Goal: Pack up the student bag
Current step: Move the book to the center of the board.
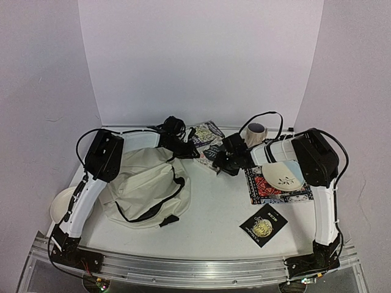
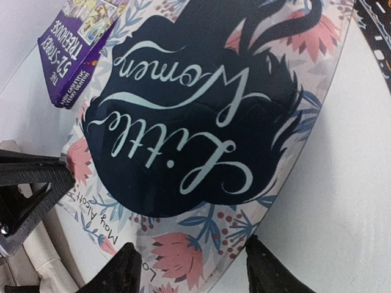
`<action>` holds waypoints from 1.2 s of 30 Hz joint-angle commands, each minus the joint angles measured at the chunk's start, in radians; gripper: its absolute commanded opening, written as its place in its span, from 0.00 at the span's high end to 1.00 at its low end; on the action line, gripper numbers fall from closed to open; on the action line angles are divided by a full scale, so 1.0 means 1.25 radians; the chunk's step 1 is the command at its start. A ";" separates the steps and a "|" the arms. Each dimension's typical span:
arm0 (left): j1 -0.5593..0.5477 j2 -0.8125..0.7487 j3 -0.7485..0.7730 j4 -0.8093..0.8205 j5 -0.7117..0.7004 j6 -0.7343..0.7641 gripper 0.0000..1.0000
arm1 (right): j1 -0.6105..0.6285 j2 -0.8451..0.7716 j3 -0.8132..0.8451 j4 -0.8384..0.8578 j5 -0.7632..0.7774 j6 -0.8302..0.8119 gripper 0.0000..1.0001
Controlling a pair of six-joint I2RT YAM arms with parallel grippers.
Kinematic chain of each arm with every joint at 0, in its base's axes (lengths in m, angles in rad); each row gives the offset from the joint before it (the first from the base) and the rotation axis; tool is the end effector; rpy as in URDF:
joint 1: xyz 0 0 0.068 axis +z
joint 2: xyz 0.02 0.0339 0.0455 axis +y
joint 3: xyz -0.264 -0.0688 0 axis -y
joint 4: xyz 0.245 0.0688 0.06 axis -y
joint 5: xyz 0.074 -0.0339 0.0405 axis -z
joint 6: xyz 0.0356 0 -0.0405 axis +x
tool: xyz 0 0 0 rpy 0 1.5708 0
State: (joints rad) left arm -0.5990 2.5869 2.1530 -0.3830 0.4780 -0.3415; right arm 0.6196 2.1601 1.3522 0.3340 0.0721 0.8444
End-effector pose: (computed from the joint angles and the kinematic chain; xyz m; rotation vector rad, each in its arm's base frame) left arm 0.4568 -0.3316 0.1270 0.5601 2.4480 -0.9913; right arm 0.3897 0.2748 0.1474 0.2881 2.1304 0.8200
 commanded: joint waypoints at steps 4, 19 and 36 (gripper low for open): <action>-0.081 -0.100 -0.145 -0.002 0.108 -0.040 0.90 | 0.010 -0.060 -0.108 0.060 -0.154 -0.027 0.50; -0.282 -0.361 -0.504 0.055 -0.028 -0.202 0.94 | 0.053 -0.314 -0.413 0.090 -0.204 -0.071 0.51; -0.360 -0.584 -0.728 0.139 -0.257 -0.423 0.61 | 0.055 -0.428 -0.482 0.009 -0.169 -0.190 0.25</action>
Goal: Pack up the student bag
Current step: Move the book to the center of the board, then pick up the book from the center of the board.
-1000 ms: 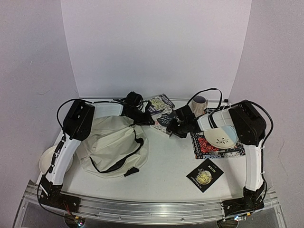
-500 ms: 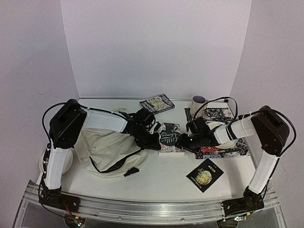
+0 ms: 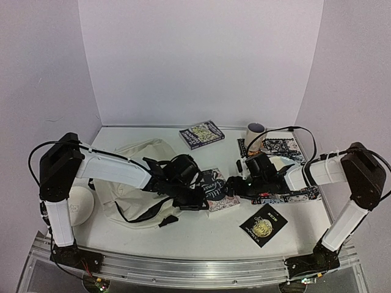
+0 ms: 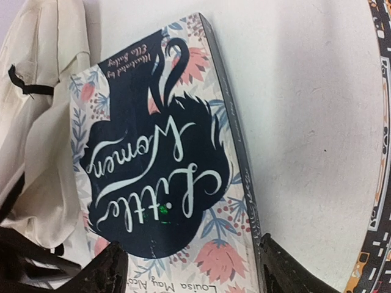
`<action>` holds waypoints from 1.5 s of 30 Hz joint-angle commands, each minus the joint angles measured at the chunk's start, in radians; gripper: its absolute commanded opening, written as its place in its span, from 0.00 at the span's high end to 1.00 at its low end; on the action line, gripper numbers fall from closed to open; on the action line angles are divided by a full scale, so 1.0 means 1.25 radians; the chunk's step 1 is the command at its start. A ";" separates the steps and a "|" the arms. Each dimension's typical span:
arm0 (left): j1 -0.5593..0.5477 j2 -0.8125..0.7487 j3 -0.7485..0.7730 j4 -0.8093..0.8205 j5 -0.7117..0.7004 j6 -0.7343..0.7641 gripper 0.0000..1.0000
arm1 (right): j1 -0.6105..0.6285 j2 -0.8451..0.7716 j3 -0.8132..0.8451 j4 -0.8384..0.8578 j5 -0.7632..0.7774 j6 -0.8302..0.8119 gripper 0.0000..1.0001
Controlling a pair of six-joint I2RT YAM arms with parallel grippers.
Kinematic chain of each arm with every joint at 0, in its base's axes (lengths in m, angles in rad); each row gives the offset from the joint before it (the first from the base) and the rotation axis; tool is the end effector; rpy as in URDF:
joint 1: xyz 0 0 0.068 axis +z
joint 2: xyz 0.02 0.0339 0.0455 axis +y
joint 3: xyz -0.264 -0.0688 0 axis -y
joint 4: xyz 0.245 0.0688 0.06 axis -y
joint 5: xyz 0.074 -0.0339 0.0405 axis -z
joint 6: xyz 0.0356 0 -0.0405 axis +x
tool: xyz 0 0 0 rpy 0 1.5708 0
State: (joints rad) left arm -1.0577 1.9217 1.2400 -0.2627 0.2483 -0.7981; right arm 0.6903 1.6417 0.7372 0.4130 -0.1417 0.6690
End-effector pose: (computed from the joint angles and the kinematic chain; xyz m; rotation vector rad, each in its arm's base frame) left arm 0.1899 -0.3549 0.1657 0.4761 2.7703 -0.9381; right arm 0.2540 0.2163 0.1698 -0.1172 2.2044 0.9520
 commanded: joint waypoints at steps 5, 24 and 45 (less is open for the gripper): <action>0.009 -0.033 0.021 0.080 -0.118 -0.086 0.52 | -0.023 0.003 0.010 -0.067 0.003 -0.073 0.23; 0.039 0.100 0.000 0.136 -0.125 -0.155 0.68 | -0.034 0.120 0.057 -0.005 -0.155 -0.070 0.17; 0.037 0.048 -0.143 0.362 -0.050 -0.281 0.94 | -0.034 0.056 0.026 0.276 -0.534 0.008 0.33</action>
State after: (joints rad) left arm -0.9939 1.9854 1.0742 0.1394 0.1722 -1.1520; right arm 0.5775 1.7865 0.7560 0.6273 -0.4659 0.6658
